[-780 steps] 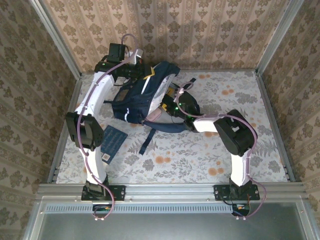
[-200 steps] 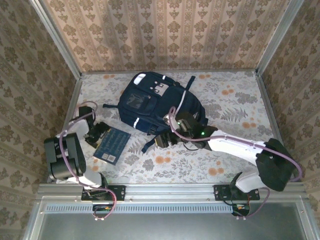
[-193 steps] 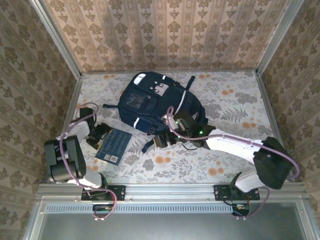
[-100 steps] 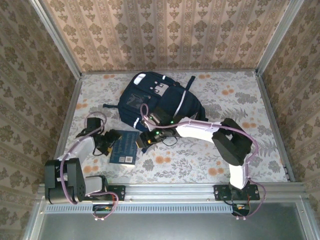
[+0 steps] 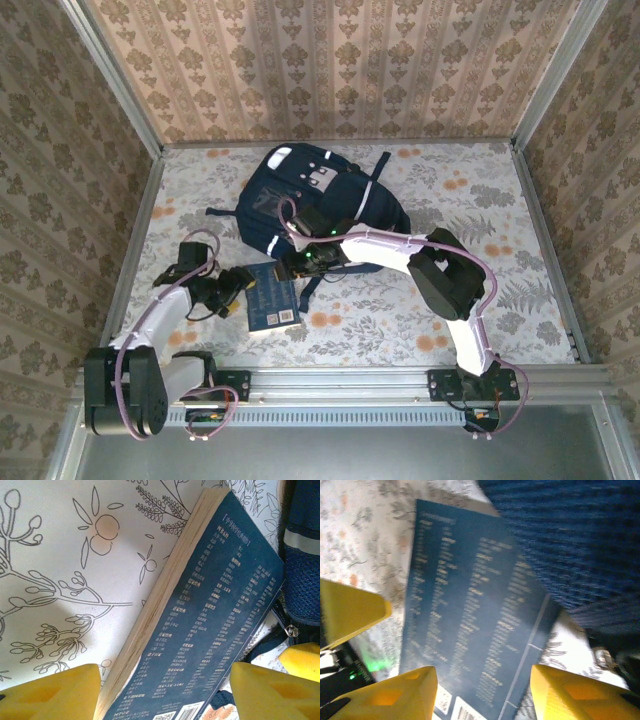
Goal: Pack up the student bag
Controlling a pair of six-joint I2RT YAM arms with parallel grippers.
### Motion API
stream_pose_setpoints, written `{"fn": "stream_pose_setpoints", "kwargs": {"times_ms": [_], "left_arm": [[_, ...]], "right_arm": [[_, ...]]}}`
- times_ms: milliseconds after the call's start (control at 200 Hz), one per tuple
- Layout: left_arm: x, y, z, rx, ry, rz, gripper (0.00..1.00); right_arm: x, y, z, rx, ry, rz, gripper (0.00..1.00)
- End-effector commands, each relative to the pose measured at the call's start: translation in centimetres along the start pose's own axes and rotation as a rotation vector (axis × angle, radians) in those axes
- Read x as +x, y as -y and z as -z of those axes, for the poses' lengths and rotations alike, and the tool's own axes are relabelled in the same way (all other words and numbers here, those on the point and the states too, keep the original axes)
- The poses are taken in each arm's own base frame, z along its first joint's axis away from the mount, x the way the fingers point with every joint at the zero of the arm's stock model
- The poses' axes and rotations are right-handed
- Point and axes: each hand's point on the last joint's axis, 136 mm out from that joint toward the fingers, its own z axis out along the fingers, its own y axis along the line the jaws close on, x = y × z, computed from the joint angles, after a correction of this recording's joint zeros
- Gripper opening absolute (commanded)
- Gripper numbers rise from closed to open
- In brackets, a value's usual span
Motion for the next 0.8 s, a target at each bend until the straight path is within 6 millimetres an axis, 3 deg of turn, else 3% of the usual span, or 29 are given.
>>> {"fn": "stream_pose_setpoints", "kwargs": {"times_ms": [0,275,450,545,655,795], "left_arm": [[-0.7,0.1,-0.7,0.007,0.014,-0.039,0.68],[-0.8,2.1,-2.6,0.017,-0.003,-0.143,0.52],[-0.4,1.0,-3.5,-0.023,-0.023,-0.156,0.48],[0.1,0.3,-4.1,-0.023,-0.036,-0.15,0.45],[0.6,-0.2,-4.7,-0.021,-0.053,-0.15,0.38],[1.0,-0.5,-5.0,-0.02,-0.065,-0.154,0.32]], "right_arm": [[0.8,2.5,-0.5,0.127,-0.015,-0.053,0.53],[2.7,2.6,-3.0,0.074,-0.122,-0.088,0.54],[3.1,2.0,-4.2,0.021,-0.168,-0.105,0.55],[3.0,0.7,-4.5,-0.049,-0.182,-0.108,0.56],[2.2,-1.3,-3.9,-0.143,-0.182,-0.124,0.56],[0.4,-3.8,-1.7,-0.269,-0.155,-0.164,0.56]]}}
